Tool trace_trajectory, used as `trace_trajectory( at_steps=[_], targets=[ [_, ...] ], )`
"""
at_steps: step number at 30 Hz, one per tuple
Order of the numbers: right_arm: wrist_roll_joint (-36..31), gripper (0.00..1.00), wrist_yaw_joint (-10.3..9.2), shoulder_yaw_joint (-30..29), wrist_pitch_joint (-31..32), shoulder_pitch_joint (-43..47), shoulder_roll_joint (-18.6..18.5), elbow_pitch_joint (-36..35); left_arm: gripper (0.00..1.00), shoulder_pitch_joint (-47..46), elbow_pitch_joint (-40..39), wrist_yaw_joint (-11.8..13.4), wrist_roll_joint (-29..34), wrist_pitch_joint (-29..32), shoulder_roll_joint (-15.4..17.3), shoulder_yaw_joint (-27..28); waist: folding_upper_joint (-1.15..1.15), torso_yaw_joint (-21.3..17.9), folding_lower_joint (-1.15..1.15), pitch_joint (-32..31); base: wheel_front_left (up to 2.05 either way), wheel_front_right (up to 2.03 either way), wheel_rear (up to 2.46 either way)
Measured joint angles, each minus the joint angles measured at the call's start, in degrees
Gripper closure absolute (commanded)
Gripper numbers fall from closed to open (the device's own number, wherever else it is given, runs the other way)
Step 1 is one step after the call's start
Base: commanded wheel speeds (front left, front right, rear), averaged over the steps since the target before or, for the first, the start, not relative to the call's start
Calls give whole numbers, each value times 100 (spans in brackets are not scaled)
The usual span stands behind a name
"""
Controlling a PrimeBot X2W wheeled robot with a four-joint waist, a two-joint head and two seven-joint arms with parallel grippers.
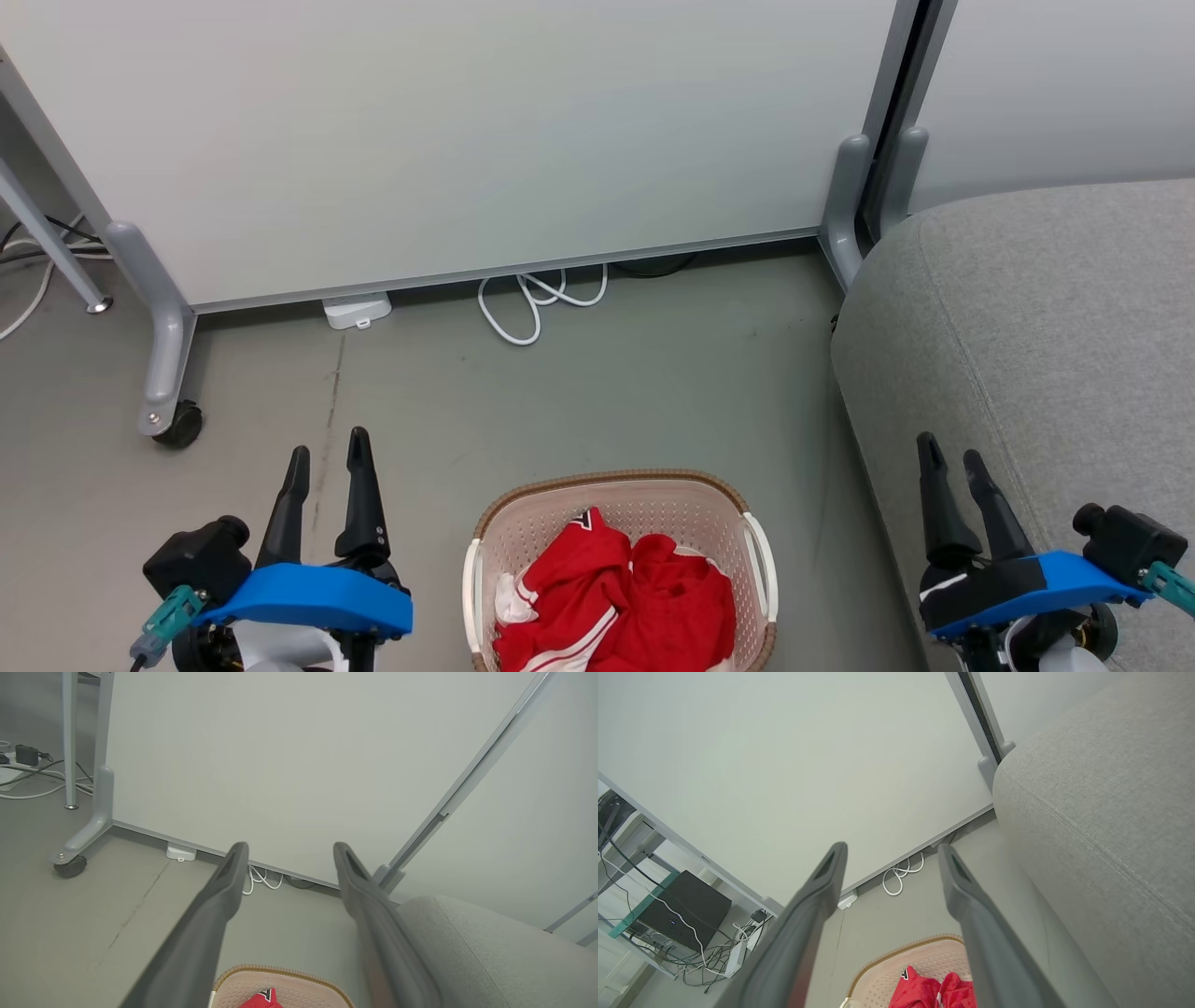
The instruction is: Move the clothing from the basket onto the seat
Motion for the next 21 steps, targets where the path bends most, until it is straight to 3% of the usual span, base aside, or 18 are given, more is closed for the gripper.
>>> trace_trajectory(
  at_steps=[21],
  targets=[
    [-1078,0,1,32,-233,-59,-8,11,0,-81,45,44,1004,-266,12,-174,0,-4,0,31,0,0,0]
  ],
)
